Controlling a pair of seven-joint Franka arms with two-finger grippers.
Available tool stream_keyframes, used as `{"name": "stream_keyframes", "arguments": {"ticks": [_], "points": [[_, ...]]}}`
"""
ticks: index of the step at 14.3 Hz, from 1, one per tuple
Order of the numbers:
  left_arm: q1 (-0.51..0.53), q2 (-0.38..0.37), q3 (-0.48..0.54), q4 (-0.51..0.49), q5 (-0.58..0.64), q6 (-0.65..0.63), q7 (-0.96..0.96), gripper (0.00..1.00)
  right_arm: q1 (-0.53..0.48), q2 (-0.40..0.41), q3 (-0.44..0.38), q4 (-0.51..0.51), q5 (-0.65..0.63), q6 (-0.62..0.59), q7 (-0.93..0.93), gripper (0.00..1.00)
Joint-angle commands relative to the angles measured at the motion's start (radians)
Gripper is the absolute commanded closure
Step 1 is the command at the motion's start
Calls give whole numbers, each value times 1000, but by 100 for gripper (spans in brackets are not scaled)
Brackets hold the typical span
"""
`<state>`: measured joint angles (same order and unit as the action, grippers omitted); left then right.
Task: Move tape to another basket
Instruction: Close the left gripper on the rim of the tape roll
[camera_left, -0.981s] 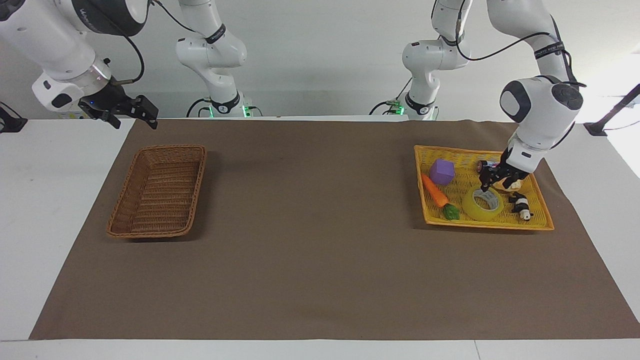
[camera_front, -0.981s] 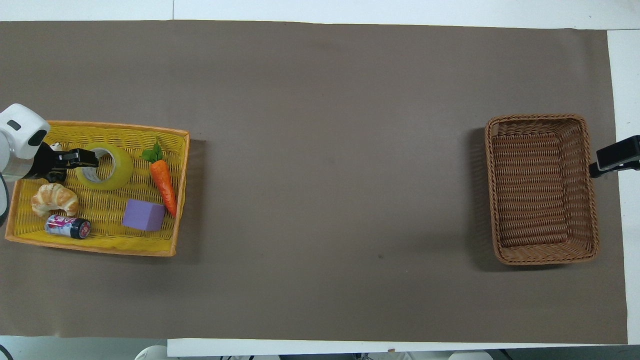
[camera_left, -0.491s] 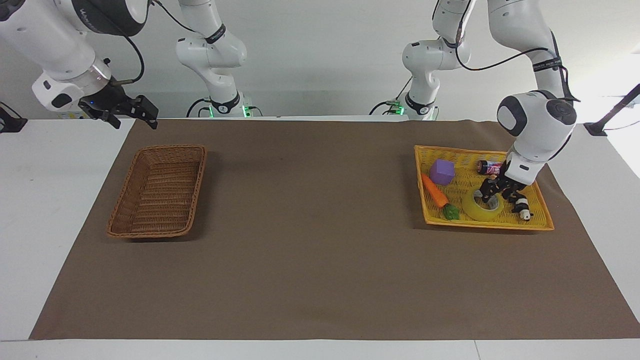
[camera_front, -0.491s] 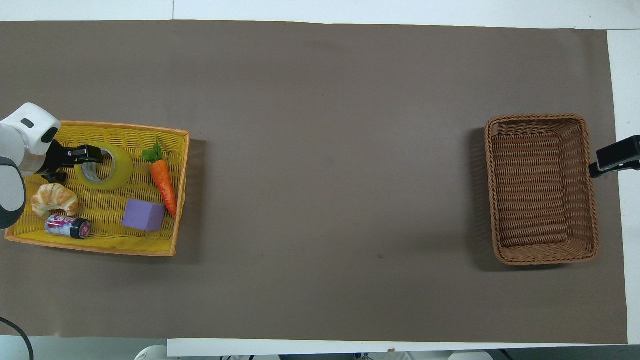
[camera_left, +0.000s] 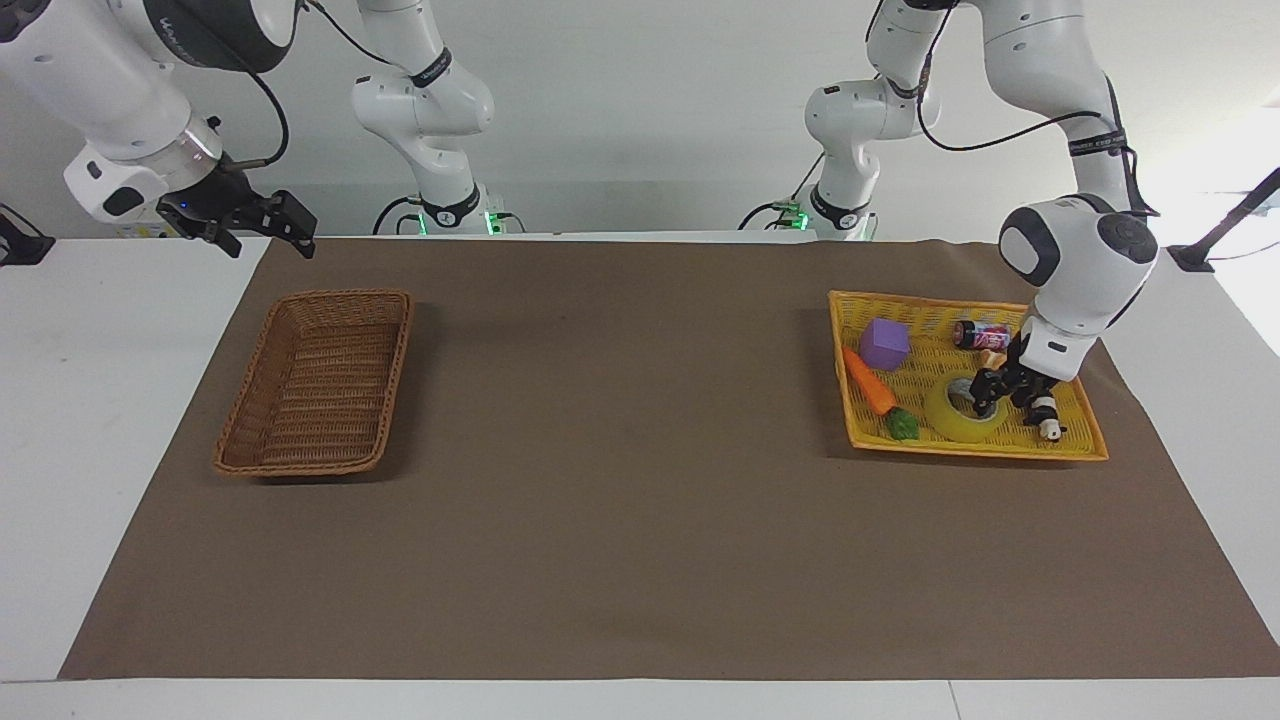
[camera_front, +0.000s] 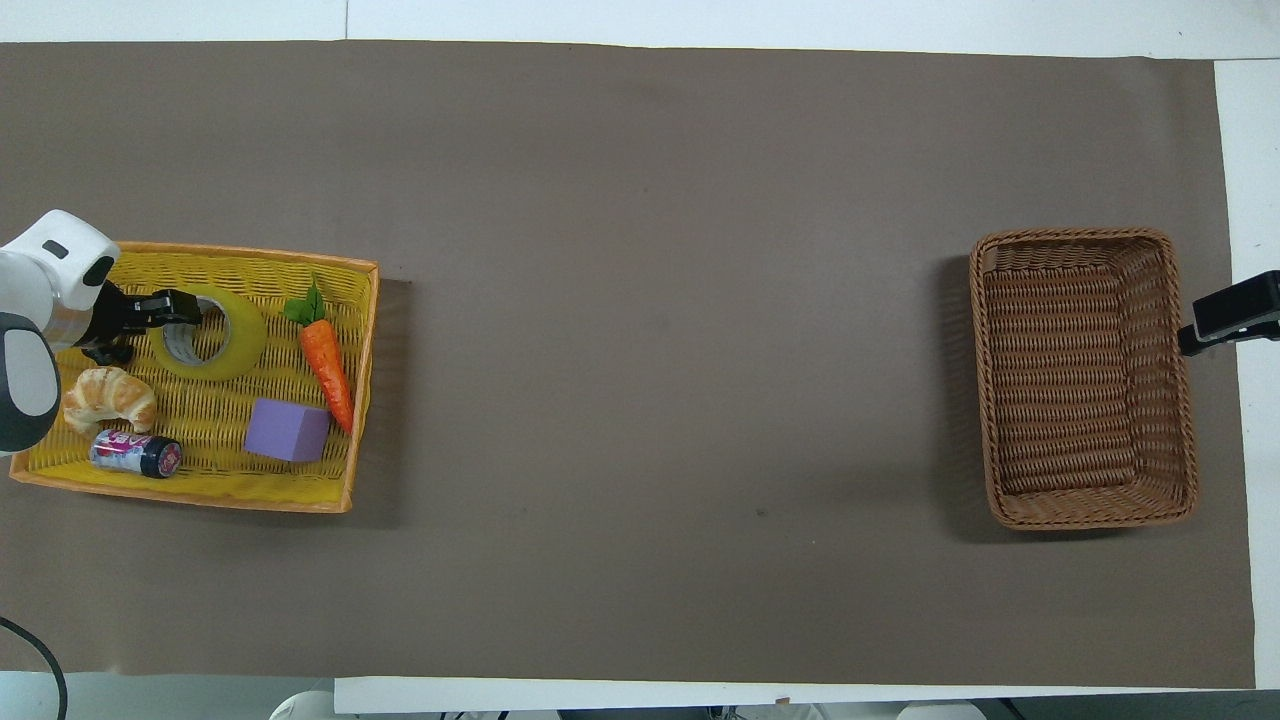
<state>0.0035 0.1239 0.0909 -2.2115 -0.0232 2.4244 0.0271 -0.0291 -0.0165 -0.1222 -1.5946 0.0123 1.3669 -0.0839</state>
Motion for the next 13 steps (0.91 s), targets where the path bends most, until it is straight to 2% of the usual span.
{"name": "stream_keyframes", "arguments": {"ticks": [1,2,3,6,7,9,11,13], "points": [[-7,33,4,-4,3,39,11,30,-9,-22,9,-24,-8,3,-20,0],[-4,36,4,-8,3,42,11,31,-9,-22,9,-24,-8,3,-20,0],[-2,45,3,-8,3,42,11,42,-9,-22,9,-24,-8,3,-20,0],[3,43,4,-10,3,22,8,88,-9,-22,9,-24,-8,3,-20,0],[6,43,3,-7,2,10,8,100,-9,-22,9,-24,-8,3,-20,0],[6,46,3,63,-3,-66,5,100,-9,-22,9,-24,-8,3,-20,0],[-10,45,1,212,-11,-264,-10,100,-9,-22,9,-24,-8,3,-20,0],[-45,48,-3,400,-30,-486,-83,100,-9,-22,9,-24,-8,3,-20,0]]}}
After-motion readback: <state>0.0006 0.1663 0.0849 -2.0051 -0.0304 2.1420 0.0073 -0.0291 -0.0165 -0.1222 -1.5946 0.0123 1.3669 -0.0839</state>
